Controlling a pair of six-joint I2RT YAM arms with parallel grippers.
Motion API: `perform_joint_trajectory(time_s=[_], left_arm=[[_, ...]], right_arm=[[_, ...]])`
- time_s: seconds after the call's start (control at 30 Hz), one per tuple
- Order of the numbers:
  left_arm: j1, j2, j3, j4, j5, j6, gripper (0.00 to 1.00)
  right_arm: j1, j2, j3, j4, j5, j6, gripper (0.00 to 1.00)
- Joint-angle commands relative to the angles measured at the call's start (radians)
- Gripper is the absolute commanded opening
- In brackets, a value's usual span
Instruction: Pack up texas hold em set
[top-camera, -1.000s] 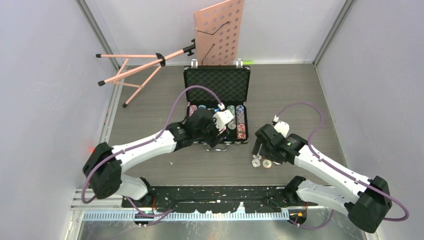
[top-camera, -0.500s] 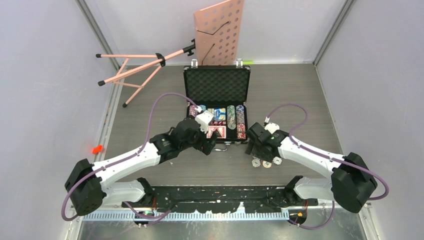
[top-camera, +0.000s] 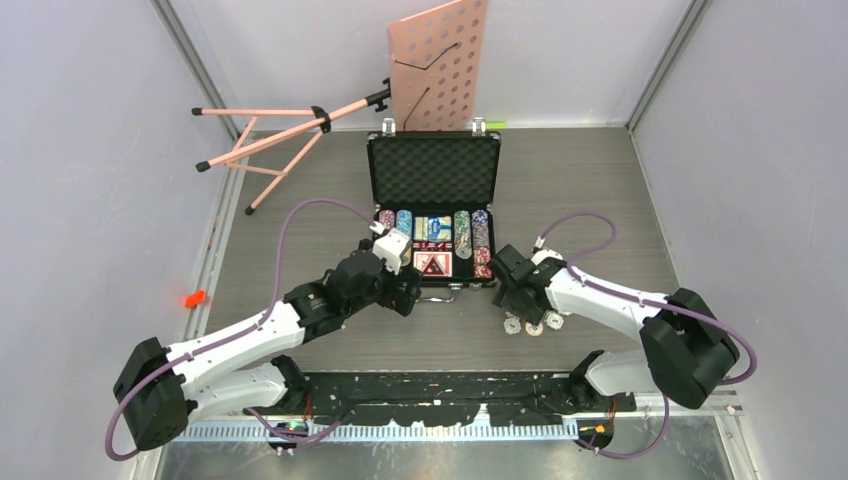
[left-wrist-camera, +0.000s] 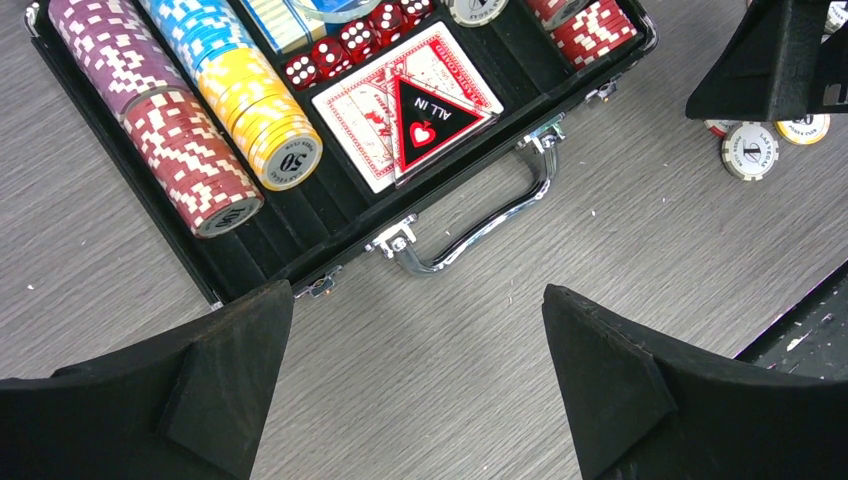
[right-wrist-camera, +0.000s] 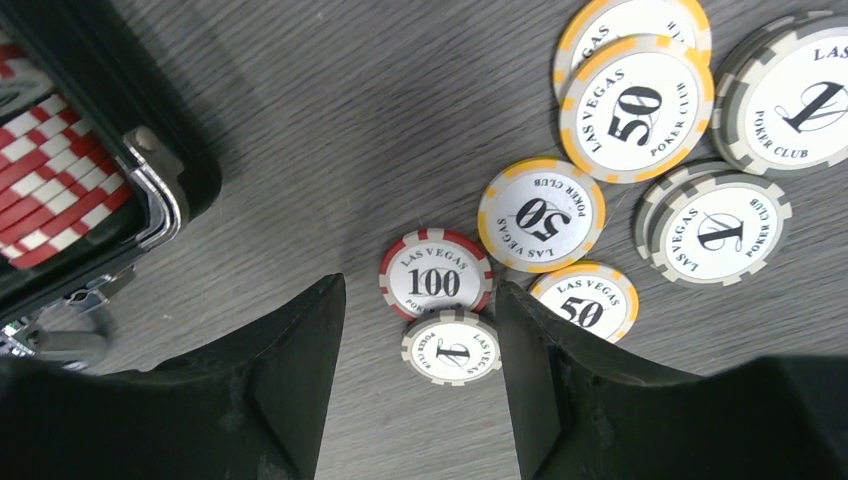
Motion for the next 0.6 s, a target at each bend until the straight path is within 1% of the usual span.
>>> perform_joint_trajectory(time_s=[0.0,0.17,0.27,0.33,0.47,0.5,0.57], left_arm=[[0.006,-0.009,-0.012,0.061,-0.007,-0.014,1.0],[0.006,-0.007,-0.017,0.073,0.0,-0.016,1.0],[0.006,-0.003,-0.016,0.076,0.004,-0.016,1.0],[0.005,0.0,-0.013,0.074,0.006,-0.016,1.0],[0.006,-0.001,-0.01,0.067,0.01,-0.017,1.0],[0.006,-0.002,-0.011,0.065,0.01,-0.017,1.0],[0.006,-0.003,-0.014,0.065,0.009,-0.017,1.0]], right_arm=[[-0.015,0.026,0.019,0.007,0.05,0.036,0.63],[-0.017,0.059,0.023,0.02,0.041,0.03,0.62],[-0.017,0.083,0.035,0.016,0.032,0.02,0.6],[-0.018,0.094,0.042,0.012,0.031,0.011,0.57],[-0.021,0.098,0.044,0.018,0.001,-0.004,0.46],[-0.022,0.099,0.044,0.018,-0.007,-0.007,0.4],[-0.022,0.107,0.051,0.02,-0.028,-0.028,0.34]])
